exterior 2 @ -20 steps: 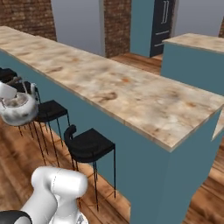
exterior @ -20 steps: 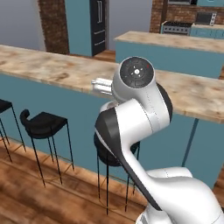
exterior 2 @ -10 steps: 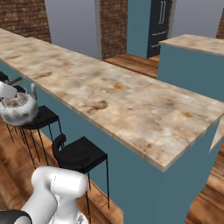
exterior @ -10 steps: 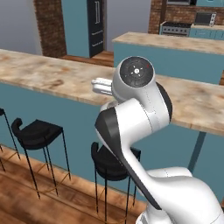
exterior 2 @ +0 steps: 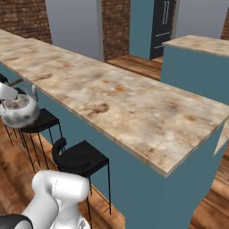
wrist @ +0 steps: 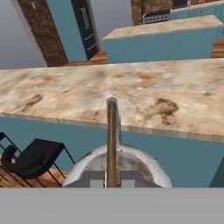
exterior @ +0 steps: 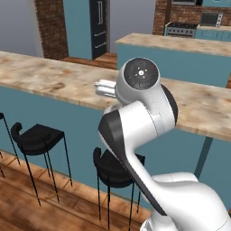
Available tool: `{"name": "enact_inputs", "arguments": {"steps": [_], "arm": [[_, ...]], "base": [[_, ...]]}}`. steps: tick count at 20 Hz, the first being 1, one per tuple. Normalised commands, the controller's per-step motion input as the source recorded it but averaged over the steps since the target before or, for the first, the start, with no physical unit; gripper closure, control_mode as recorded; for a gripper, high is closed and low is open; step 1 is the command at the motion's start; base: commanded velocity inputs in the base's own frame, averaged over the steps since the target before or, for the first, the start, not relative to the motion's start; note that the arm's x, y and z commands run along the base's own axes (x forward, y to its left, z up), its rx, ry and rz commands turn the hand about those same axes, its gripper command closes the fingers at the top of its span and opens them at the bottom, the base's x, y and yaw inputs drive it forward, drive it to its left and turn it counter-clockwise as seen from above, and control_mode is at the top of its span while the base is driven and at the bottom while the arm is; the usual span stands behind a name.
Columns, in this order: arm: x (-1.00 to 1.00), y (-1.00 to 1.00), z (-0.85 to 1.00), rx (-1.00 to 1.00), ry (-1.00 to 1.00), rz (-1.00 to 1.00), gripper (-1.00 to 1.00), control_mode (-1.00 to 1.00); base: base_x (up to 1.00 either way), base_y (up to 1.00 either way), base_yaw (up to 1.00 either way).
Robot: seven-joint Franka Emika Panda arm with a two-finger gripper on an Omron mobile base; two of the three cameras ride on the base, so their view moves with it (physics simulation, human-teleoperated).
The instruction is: The kettle is done boiling. Turn off the stove, then wait for 300 timesteps before moving the kettle to the dining table.
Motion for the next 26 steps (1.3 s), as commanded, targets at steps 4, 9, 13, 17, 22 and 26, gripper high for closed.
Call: {"name": "enact_inputs", "arguments": {"steps": [4, 9, 13, 17, 22, 26], "arm": [[0.0, 0.0, 0.3, -0.06, 0.0, -0.01, 1.0, -1.0], [0.0, 0.0, 0.38, -0.06, 0.0, -0.04, 1.0, -1.0], [0.0, -0.02, 0.4, -0.07, 0.0, -0.05, 1.0, -1.0], [0.09, -0.03, 0.24, -0.03, 0.0, -0.04, 1.0, -1.0], [0.15, -0.18, 0.13, -0.02, 0.0, 0.0, 1.0, -1.0], [0.15, -0.18, -0.05, 0.0, -0.07, 0.0, 1.0, -1.0]], "base": [[0.0, 0.0, 0.0], [0.0, 0.0, 0.0], [0.0, 0.0, 0.0], [0.0, 0.0, 0.0], [0.0, 0.0, 0.0], [0.0, 0.0, 0.0]]}}
